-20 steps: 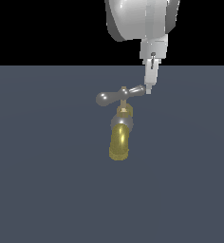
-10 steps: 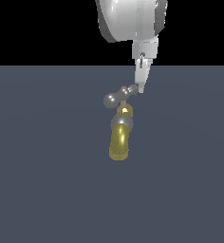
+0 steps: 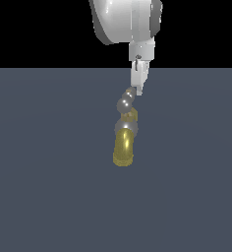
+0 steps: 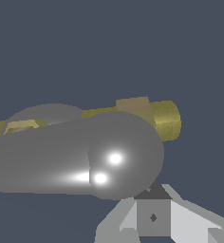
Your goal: Turn on the faucet by rotating a designated handle.
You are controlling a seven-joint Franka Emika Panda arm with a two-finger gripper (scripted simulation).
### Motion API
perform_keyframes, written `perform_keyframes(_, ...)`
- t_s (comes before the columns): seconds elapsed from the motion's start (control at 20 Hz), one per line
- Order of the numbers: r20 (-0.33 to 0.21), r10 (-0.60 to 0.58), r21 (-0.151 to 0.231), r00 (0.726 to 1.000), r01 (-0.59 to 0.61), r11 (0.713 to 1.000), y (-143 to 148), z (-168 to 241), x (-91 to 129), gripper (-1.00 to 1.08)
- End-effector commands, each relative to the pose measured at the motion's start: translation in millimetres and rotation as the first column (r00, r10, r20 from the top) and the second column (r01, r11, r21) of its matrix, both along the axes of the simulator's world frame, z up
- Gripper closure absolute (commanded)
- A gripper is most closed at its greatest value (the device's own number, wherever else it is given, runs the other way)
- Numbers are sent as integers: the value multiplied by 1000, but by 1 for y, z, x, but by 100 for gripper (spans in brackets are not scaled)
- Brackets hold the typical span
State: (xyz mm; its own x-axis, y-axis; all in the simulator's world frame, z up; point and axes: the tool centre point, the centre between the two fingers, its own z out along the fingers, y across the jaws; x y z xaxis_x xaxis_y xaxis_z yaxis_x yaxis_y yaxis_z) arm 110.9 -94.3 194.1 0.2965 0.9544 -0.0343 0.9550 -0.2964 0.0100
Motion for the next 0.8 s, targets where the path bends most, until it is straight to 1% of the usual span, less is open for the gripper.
perform_keyframes(0.0,-3,26,12,1000,-26,1000,29,0,-2,108)
perform_keyframes(0.75,0,76,33,997,-76,997,128,1,-24,108)
